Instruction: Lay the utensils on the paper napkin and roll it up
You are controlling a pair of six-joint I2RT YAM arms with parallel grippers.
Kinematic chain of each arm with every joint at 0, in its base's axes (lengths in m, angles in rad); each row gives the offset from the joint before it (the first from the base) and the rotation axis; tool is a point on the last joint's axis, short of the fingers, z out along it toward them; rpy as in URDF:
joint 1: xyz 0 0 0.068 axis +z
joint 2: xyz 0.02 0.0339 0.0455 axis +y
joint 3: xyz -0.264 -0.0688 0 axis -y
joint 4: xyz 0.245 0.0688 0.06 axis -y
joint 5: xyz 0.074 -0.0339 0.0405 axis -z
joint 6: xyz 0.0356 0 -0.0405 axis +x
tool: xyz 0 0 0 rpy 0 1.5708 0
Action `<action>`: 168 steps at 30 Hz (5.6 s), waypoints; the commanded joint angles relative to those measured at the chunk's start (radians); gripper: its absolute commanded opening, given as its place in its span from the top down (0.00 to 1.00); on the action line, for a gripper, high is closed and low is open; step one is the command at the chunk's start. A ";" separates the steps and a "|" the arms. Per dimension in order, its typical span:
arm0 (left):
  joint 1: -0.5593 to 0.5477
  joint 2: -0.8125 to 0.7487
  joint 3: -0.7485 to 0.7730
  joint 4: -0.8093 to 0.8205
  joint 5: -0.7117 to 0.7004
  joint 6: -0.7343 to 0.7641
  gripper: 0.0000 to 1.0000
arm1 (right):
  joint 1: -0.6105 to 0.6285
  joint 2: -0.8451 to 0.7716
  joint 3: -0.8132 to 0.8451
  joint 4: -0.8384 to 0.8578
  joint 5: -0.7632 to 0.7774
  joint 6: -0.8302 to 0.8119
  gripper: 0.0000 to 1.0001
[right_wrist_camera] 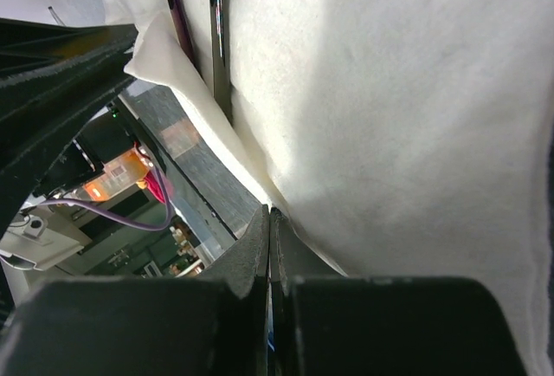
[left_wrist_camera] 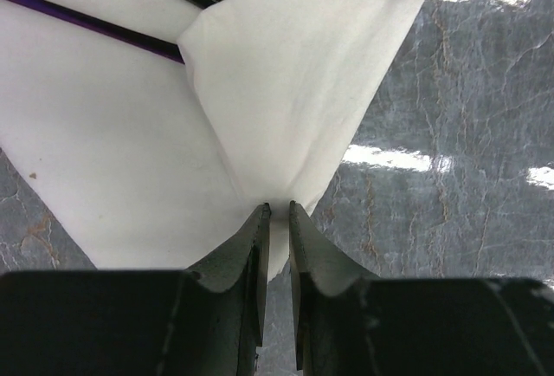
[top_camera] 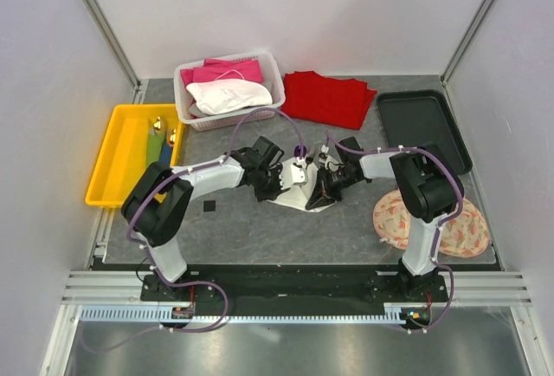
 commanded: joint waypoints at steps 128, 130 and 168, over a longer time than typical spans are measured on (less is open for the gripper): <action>-0.021 -0.037 -0.066 -0.087 0.080 -0.156 0.77 | -0.006 0.089 0.144 0.102 -0.100 0.005 1.00; -0.016 -0.051 -0.044 -0.095 0.111 -0.177 0.74 | -0.006 0.102 0.139 0.108 -0.096 0.007 1.00; 0.068 0.147 0.261 0.029 0.298 -0.576 0.68 | -0.010 0.123 0.147 0.087 -0.086 0.013 1.00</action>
